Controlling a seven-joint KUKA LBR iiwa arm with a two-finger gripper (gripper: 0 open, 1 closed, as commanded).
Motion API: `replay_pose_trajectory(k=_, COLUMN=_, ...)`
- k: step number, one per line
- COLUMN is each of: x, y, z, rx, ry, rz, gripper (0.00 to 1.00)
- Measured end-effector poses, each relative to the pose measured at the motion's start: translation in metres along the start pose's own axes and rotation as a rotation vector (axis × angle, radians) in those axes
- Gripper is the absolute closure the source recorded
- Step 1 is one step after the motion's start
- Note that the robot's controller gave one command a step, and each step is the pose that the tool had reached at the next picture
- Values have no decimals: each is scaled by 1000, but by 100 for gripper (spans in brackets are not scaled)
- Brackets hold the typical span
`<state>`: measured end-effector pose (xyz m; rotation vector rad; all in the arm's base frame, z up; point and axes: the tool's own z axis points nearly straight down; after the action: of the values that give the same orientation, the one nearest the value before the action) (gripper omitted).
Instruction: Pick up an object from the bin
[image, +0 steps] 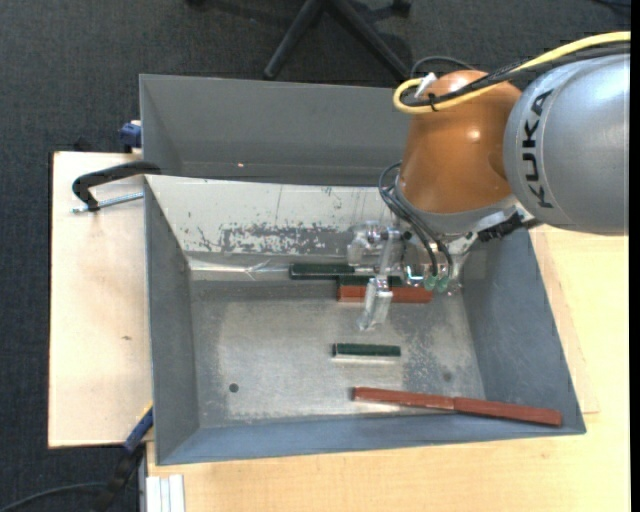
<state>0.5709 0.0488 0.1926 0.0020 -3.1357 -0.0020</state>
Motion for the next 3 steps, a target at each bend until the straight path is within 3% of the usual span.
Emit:
replay_pose_trajectory(k=1, x=49, y=-36, z=126, rx=0, ry=1, rz=44, gripper=0)
replay_pose_trajectory(k=2, x=53, y=-38, z=90, rx=-1, ry=-13, rz=70, gripper=0)
replay_pose_trajectory(k=3, x=65, y=-29, z=88, rx=-1, ry=-6, rz=233, gripper=0)
